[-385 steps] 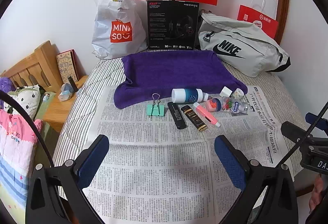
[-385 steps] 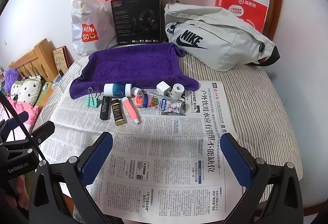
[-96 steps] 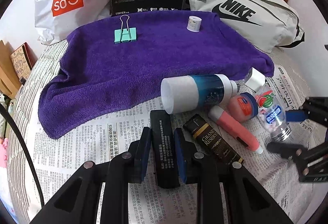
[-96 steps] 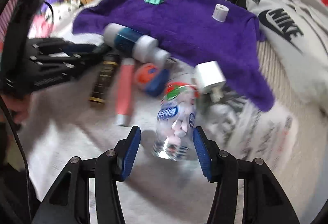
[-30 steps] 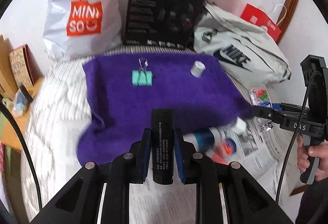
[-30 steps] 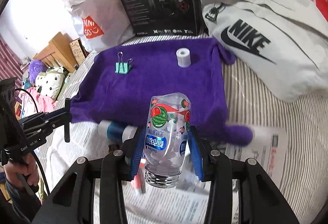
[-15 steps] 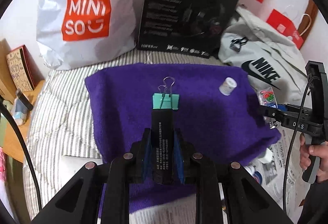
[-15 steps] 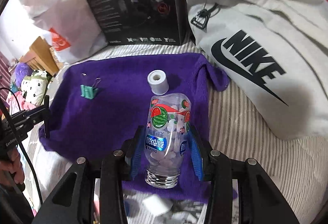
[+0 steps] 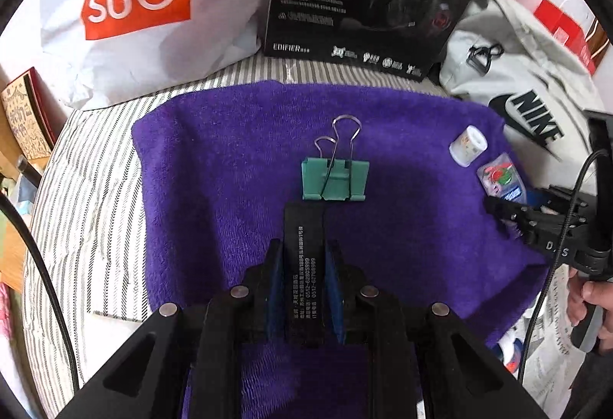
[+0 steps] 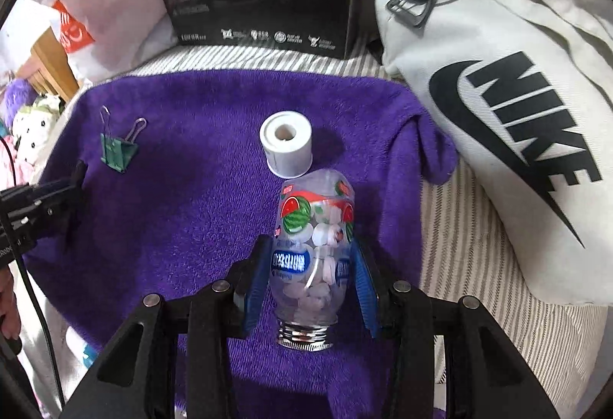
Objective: Organize rigid objects
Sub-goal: 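Place the black case on the towel with the left tool while the right tool places the mint bottle there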
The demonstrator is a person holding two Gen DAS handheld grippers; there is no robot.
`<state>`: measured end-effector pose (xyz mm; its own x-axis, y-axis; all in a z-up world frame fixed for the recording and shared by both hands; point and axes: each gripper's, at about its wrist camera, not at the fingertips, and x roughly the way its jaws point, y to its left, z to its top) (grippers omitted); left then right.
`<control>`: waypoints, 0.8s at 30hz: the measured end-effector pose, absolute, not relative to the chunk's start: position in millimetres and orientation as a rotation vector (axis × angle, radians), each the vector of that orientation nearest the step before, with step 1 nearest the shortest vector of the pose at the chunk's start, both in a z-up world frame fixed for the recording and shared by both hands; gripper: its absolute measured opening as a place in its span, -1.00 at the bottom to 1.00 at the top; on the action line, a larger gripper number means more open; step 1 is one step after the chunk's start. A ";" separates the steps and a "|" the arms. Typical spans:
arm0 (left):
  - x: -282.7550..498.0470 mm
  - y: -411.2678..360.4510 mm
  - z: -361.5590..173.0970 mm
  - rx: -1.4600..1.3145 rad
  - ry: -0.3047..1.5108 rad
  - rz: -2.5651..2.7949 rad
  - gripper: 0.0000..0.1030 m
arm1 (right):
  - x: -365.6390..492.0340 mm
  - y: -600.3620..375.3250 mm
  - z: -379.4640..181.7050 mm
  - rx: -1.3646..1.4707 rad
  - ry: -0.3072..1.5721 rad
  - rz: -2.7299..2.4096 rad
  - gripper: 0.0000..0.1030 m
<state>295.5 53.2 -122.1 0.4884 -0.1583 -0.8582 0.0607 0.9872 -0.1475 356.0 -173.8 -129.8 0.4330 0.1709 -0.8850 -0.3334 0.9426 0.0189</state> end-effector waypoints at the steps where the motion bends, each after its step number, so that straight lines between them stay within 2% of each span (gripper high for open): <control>1: 296.3 51.7 -123.2 -0.094 1.055 -0.131 -0.60 | 356.2 -172.3 -130.6 -0.174 1.076 0.313 -0.19; 12: 290.0 40.6 -121.3 -0.036 1.041 -0.100 -0.59 | 355.4 -171.9 -129.1 -0.169 1.057 0.314 -0.18; 15: 285.4 41.9 -120.4 -0.069 1.045 -0.116 -0.41 | 353.0 -174.1 -128.8 -0.161 1.060 0.316 -0.15; 20: 274.4 36.2 -119.2 -0.090 1.057 -0.138 0.03 | 341.1 -178.8 -125.7 -0.165 1.087 0.331 -0.07; 24: 265.0 34.6 -116.8 -0.108 1.072 -0.122 0.05 | 328.0 -187.5 -118.4 -0.128 1.089 0.346 -0.06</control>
